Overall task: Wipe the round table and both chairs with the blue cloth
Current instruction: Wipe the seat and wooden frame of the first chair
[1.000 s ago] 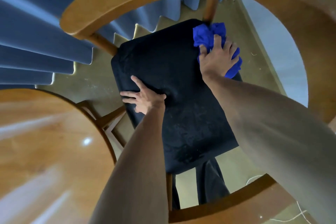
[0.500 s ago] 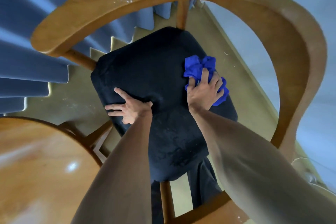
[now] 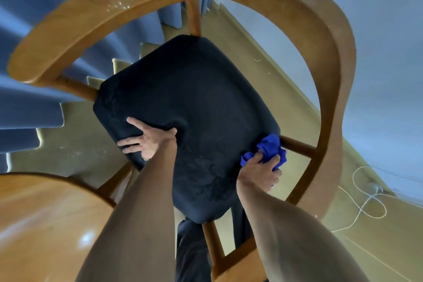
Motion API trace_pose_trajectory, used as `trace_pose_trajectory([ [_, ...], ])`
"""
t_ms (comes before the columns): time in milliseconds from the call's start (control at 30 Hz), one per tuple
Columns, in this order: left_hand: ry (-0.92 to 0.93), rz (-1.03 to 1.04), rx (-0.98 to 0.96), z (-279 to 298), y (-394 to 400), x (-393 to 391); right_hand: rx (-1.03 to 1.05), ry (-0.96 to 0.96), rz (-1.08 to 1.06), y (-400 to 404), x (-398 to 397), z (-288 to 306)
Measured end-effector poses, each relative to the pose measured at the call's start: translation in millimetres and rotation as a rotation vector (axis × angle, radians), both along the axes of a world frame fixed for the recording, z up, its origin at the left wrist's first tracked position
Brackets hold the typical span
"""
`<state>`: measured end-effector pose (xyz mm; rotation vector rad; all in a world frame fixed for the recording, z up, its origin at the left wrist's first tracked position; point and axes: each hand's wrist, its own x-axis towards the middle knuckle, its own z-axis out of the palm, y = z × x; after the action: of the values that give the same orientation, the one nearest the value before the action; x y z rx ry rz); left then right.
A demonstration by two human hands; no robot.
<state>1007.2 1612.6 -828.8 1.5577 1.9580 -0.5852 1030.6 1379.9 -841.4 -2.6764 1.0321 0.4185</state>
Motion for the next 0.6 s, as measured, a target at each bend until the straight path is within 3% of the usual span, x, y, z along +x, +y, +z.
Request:
trace_pose_trajectory([
  [167, -0.002, -0.005, 0.004, -1.8, -0.6, 0.5, -0.11, -0.001, 0.176, 8.5, 27.5, 0.1],
  [267, 0.006, -0.007, 0.012, -4.1, -1.1, 1.0, -0.134, 0.004, 0.125, 28.7, 48.3, -2.0],
  [467, -0.007, 0.002, -0.001, -5.5, -1.6, 0.3, 0.013, -0.057, 0.406, 61.9, 115.6, -4.4],
  [600, 0.004, 0.024, 0.004, -7.0, 0.3, 1.9, 0.153, 0.024, 0.242, 71.2, 182.2, -5.8],
])
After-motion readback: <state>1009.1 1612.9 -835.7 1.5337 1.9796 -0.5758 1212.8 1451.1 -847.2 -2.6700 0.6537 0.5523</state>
